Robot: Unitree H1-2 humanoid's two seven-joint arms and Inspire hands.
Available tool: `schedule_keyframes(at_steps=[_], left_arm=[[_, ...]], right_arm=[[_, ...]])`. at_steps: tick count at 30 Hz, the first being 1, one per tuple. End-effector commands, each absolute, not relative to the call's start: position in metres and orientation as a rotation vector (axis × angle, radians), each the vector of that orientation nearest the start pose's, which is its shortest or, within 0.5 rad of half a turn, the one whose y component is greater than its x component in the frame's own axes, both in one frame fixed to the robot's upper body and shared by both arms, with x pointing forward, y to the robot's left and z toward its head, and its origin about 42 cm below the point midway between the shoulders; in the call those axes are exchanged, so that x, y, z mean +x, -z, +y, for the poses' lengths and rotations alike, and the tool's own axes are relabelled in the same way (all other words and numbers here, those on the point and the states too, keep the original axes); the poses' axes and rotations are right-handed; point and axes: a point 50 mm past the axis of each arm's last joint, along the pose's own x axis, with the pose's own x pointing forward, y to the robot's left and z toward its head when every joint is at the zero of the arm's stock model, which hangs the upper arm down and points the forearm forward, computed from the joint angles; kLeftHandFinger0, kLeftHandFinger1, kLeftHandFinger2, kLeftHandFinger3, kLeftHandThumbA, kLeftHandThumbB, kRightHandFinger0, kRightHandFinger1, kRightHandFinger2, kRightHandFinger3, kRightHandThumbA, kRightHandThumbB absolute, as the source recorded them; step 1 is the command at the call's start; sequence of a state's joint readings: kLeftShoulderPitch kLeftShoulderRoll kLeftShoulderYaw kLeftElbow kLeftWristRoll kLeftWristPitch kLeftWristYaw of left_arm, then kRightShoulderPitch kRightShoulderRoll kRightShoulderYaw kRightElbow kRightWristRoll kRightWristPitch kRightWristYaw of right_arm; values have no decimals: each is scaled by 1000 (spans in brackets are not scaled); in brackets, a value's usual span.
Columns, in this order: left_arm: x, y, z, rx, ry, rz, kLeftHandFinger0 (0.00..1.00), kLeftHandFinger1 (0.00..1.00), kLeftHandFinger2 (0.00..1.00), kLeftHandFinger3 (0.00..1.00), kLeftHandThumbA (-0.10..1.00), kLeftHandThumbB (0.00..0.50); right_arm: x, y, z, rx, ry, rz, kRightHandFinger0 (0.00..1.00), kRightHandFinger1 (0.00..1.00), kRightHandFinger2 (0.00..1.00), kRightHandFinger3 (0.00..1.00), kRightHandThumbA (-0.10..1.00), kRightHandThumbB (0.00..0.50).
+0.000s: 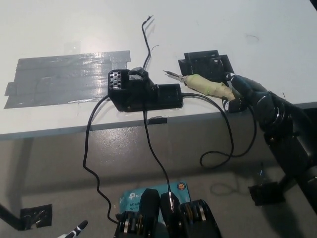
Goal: The robot uses its right hand to grab and lift the soldering gun kept on the middle of the table and puts it in its base
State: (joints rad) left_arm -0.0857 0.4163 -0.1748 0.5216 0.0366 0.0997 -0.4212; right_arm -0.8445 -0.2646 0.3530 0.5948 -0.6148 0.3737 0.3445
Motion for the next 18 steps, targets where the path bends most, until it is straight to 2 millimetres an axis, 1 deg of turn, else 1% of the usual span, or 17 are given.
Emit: schedule_keyframes(at_steps=[1,2,3,5,6,8,9,10,12,15,17,18], left_arm=[[280,-2,337,384,484,618,0,0,42,128,1000,500],[282,-3,335,386,488,618,0,0,54,132,1000,500],[282,-3,335,381,493,617,0,0,50,122,1000,500],[284,-5,332,383,499,614,0,0,59,120,1000,500],[284,-6,332,386,500,614,0,0,84,137,1000,500],[285,-9,331,389,507,612,0,0,109,151,1000,500],[286,-11,331,404,516,603,0,0,115,192,1000,500],[286,-11,330,406,520,598,0,0,115,195,1000,500],[287,-13,329,407,522,598,0,0,114,191,1000,500],[290,-13,326,405,528,594,0,0,120,180,1000,500],[291,-14,325,406,532,593,0,0,118,180,1000,500],[291,-13,324,400,535,587,0,0,105,162,1000,500]], right_arm=[[530,-248,-182,-1127,-363,168,928,962,1000,1000,393,213],[529,-246,-180,-1146,-382,189,945,968,1000,1000,443,221],[529,-243,-179,-1162,-397,209,961,987,1000,1000,461,229],[528,-241,-181,-1167,-405,226,966,1000,1000,1000,462,229],[528,-239,-182,-1165,-409,236,994,1000,1000,1000,458,244],[527,-232,-184,-1167,-421,256,1000,1000,1000,1000,476,235],[526,-230,-186,-1187,-426,264,1000,1000,1000,1000,522,226],[526,-229,-188,-1194,-426,267,1000,1000,1000,1000,525,230],[525,-229,-192,-1199,-423,271,1000,1000,1000,1000,512,225],[527,-234,-201,-1237,-389,292,1000,1000,1000,1000,514,248],[526,-235,-204,-1239,-385,294,1000,1000,1000,1000,516,247],[526,-238,-206,-1291,-375,297,1000,1000,1000,1000,549,247]])
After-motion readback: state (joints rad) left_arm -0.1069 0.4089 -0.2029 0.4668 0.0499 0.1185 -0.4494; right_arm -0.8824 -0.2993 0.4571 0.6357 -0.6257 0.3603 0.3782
